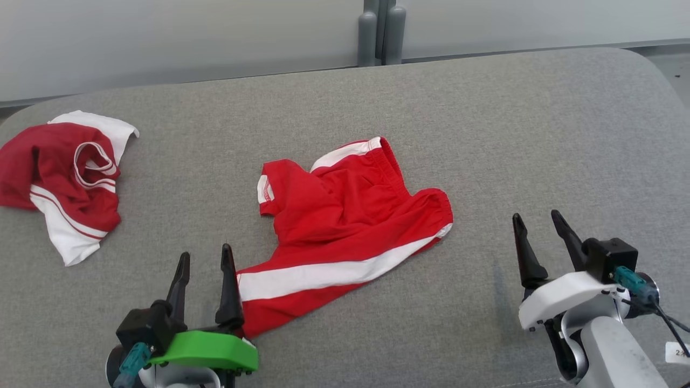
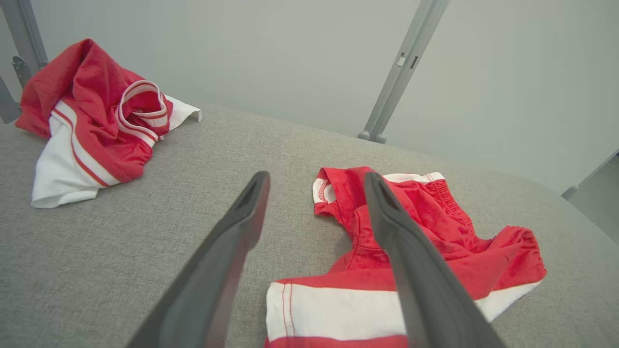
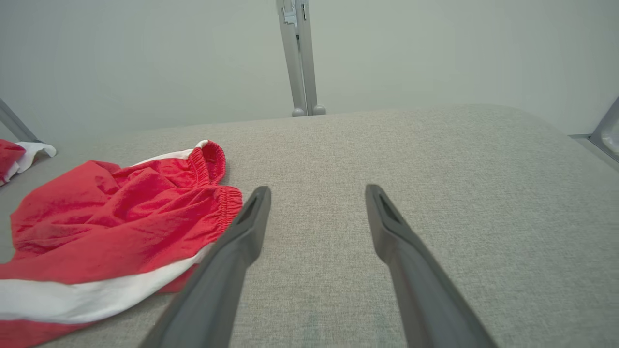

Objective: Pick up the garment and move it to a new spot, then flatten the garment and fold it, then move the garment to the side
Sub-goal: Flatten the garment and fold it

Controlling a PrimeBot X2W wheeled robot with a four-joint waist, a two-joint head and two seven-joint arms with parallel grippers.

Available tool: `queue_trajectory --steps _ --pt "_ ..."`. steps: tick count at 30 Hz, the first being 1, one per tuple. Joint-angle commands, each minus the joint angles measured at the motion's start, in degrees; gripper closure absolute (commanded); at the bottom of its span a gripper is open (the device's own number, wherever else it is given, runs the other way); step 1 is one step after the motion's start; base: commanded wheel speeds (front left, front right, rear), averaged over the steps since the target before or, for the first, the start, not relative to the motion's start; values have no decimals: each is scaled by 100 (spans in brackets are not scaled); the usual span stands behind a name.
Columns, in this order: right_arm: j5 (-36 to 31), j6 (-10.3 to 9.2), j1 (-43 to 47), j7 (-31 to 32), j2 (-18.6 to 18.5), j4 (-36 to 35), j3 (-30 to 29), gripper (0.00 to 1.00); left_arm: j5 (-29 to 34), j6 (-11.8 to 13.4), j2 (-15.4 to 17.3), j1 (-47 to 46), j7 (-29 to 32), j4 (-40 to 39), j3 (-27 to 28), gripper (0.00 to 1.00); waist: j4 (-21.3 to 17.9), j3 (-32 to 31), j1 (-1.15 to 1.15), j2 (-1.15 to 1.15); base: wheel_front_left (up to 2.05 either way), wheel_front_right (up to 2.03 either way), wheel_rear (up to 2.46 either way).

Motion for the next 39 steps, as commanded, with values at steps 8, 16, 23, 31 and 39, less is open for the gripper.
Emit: queue_trajectory --steps 8,16,23,31,39 --pt "-319 0 677 -23 276 -837 -106 0 197 -68 17 511 -1 -128 192 0 -92 -323 0 1 0 0 0" --pt "-616 0 1089 38 388 -1446 -107 0 462 -88 16 926 -1 -199 374 0 -32 -648 0 1 0 0 0" --pt "-729 0 1246 163 423 -1725 -93 0 611 -114 16 1183 -1 -356 443 0 21 -820 0 1 0 0 0" --pt "-650 0 1322 219 427 -1796 -6 0 637 -142 16 1224 -1 -382 401 0 45 -863 0 1 0 0 0" --pt "-631 0 1292 227 428 -1759 16 0 611 -149 16 1174 -1 -264 351 0 30 -801 0 1 0 0 0"
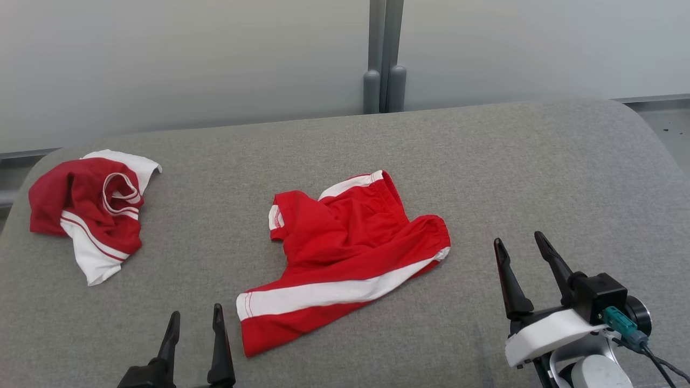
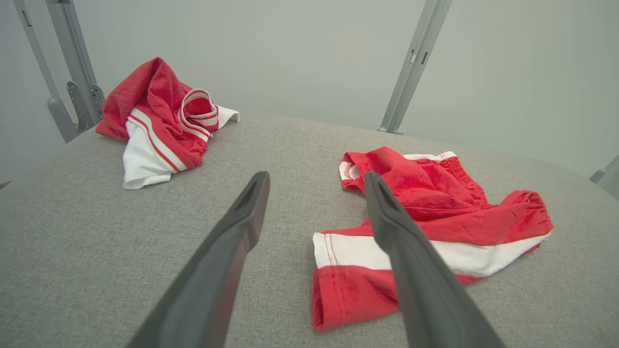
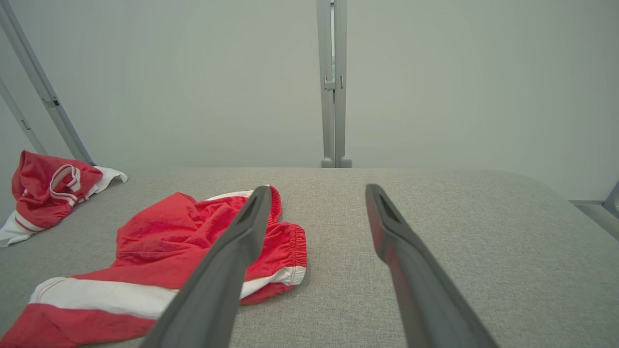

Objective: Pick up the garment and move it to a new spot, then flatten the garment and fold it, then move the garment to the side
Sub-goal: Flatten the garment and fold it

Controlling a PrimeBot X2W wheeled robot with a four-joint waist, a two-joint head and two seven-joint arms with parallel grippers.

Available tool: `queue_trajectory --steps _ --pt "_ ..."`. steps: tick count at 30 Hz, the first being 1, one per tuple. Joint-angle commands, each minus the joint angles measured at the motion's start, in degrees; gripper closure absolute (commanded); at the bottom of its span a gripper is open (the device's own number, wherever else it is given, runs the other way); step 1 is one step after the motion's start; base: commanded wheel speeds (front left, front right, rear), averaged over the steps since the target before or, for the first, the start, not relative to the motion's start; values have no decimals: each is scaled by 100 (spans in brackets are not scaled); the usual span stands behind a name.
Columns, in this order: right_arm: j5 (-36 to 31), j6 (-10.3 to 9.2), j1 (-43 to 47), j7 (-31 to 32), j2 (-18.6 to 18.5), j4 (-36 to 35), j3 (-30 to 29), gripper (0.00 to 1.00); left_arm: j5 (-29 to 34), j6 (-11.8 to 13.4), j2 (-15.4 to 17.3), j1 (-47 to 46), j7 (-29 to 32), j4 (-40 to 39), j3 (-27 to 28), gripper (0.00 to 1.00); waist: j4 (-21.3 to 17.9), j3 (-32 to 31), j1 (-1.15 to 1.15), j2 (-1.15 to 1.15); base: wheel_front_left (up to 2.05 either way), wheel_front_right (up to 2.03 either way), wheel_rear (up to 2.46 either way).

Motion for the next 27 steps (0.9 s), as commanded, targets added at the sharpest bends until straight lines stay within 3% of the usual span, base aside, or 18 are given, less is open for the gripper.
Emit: queue_trajectory --steps 1,6,12,19,27 --pt "10 0 61 16 -12 13 1 0 6 -33 15 6 -1 39 -20 0 -1 14 0 0 0 0 0" --pt "21 0 33 29 -11 28 19 0 -76 -161 54 -148 125 300 -92 0 -8 64 0 0 0 0 0" --pt "8 0 5 37 -12 25 14 0 -350 -461 124 -401 710 597 -208 0 7 134 0 0 0 0 0" --pt "17 0 -88 49 -13 51 63 0 -771 -710 196 -1040 1828 1225 -266 0 22 257 0 0 0 0 0" --pt "-7 0 -247 53 -14 70 139 0 -1275 -814 207 -1784 2599 1981 -179 0 -59 498 0 0 0 0 0"
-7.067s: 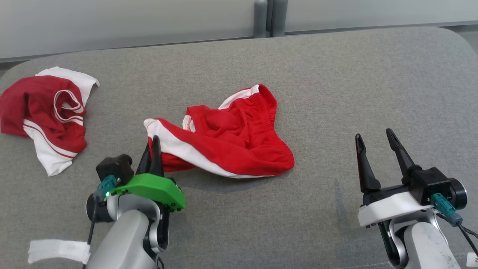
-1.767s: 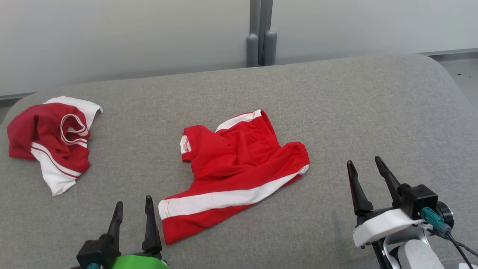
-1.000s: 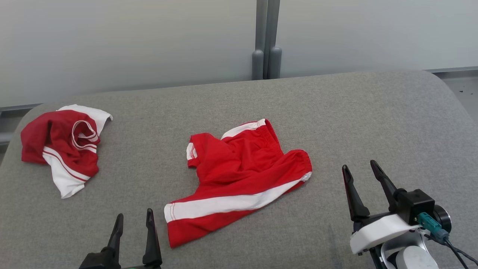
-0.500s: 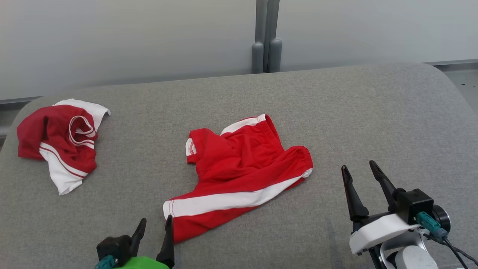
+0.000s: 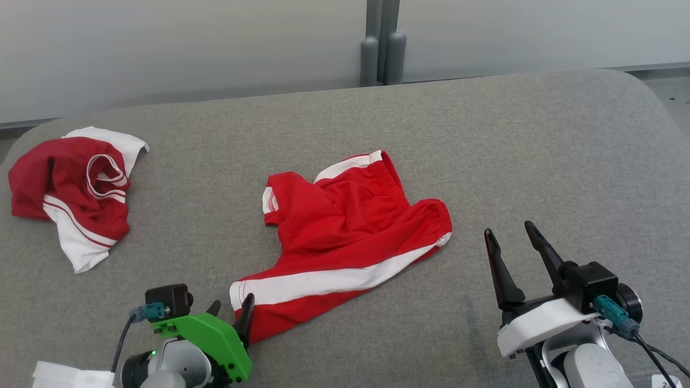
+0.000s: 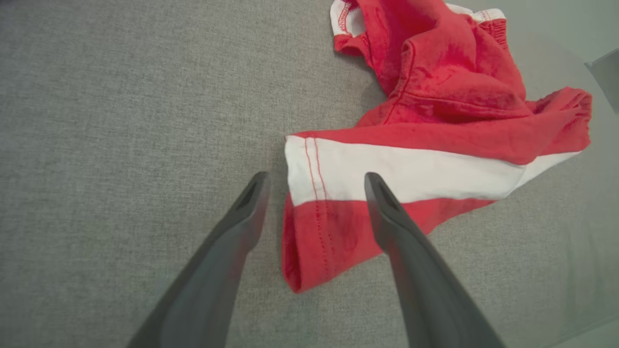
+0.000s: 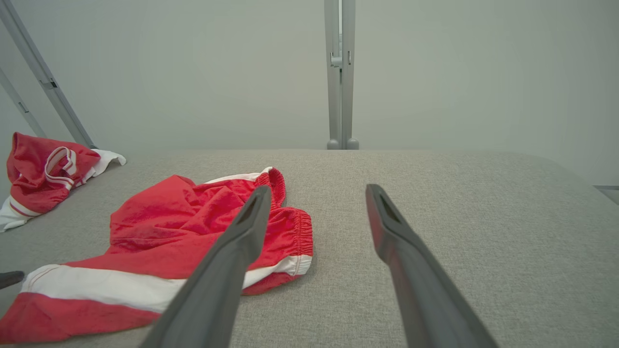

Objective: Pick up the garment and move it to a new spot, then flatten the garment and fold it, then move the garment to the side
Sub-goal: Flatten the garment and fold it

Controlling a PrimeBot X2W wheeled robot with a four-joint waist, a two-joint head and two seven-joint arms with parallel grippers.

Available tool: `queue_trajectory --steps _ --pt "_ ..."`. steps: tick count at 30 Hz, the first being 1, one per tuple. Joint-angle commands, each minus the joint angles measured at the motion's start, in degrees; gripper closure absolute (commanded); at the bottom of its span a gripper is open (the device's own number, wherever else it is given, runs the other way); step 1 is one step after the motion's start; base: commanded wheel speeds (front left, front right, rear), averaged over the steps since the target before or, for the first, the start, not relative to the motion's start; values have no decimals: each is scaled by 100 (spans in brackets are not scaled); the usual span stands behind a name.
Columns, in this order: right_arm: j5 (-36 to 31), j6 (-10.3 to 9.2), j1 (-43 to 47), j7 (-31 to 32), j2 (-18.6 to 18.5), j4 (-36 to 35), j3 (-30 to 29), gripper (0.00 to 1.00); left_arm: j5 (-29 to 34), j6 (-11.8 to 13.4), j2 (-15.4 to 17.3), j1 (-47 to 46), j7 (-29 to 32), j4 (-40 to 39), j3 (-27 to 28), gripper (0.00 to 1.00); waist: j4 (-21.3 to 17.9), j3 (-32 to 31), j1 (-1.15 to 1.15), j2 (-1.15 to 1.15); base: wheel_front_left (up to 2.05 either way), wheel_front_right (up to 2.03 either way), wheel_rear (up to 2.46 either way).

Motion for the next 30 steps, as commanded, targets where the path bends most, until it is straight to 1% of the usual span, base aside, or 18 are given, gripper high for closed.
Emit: queue_trajectory --steps 1,3,10,13,20,21,22,23,24,25,27,30 --pt "-25 0 -66 -2 -18 17 -9 0 -83 -25 61 -165 27 118 56 0 -56 97 0 -1 0 0 0" --pt "-35 0 -98 -14 -18 30 3 0 -147 -14 86 -295 67 304 112 0 -95 154 0 -1 0 0 0" --pt "-91 0 -199 -26 -18 40 -33 0 -411 -102 57 -662 125 821 174 0 -197 321 0 -1 0 0 0" --pt "-105 0 -205 -33 -18 43 -51 0 -478 -146 47 -802 34 931 143 0 -222 366 0 -1 0 0 0" --pt "-110 0 -219 -45 -18 56 -99 0 -654 -224 45 -893 65 954 14 0 -206 397 0 -1 0 0 0" --pt "-106 0 -215 -45 -18 59 -100 0 -668 -228 64 -888 95 963 -13 3 -199 394 0 -1 0 0 0" --pt "-102 0 -218 -47 -18 64 -97 0 -677 -234 95 -883 107 958 -22 9 -193 392 0 -1 0 0 0" --pt "-94 0 -224 -53 -18 70 -95 0 -681 -232 120 -878 111 957 -31 19 -189 388 0 -1 0 0 0" --pt "-89 0 -231 -57 -18 74 -92 0 -683 -236 132 -872 113 954 -41 32 -186 385 0 -1 0 0 0" --pt "-84 0 -237 -63 -18 78 -88 0 -691 -239 136 -864 117 946 -54 48 -183 382 0 -1 0 0 0" --pt "-75 0 -249 -72 -18 90 -92 0 -700 -243 144 -847 136 921 -80 58 -172 382 0 -1 0 0 0" --pt "-73 0 -253 -78 -18 98 -94 0 -735 -247 147 -820 191 893 -120 60 -161 382 0 -1 0 0 0"
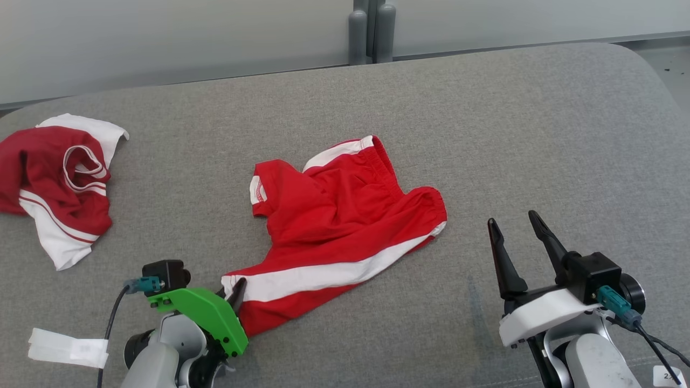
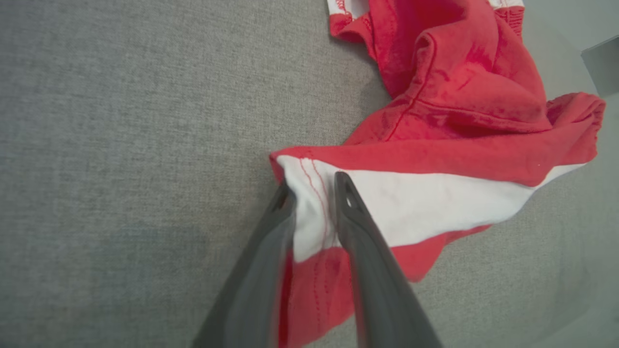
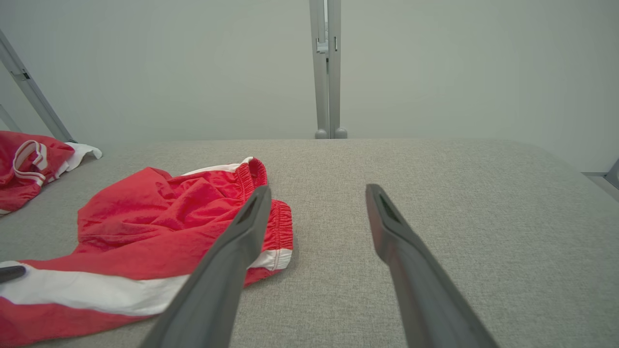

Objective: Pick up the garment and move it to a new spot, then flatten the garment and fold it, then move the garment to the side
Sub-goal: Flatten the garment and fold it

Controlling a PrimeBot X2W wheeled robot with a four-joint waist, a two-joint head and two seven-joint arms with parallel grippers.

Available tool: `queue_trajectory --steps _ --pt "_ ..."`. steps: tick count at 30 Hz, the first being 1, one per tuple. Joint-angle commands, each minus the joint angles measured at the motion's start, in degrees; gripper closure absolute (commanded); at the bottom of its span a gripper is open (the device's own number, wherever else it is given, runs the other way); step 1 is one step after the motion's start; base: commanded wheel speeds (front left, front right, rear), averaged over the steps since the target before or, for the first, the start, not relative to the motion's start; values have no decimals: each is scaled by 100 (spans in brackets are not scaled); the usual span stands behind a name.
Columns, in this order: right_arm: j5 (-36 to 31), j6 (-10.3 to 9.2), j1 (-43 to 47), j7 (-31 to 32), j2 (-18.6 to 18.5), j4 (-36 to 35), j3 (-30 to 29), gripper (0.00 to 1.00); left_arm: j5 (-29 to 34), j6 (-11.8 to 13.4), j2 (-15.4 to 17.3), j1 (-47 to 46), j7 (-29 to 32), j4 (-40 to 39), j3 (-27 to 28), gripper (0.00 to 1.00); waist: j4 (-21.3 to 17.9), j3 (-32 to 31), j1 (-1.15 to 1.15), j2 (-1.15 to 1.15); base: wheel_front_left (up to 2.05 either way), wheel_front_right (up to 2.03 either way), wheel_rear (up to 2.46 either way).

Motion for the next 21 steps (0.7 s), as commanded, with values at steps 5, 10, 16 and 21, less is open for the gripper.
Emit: queue_trajectory --steps 5,10,16,21 --pt "-8 0 -65 -46 -17 33 2 0 -81 -28 66 80 116 -80 -80 90 6 10 0 -1 0 0 0" --pt "-35 0 -71 1 -17 128 -41 0 -69 -10 109 79 -46 -192 -53 100 17 24 0 -1 0 0 0" --pt "-143 0 -204 159 -83 670 -39 0 33 163 208 231 -398 -487 39 100 106 73 0 -1 0 0 0" --pt "-11 0 -501 163 -236 1298 336 0 2 284 219 302 -563 -609 132 100 214 130 0 -1 0 0 0"
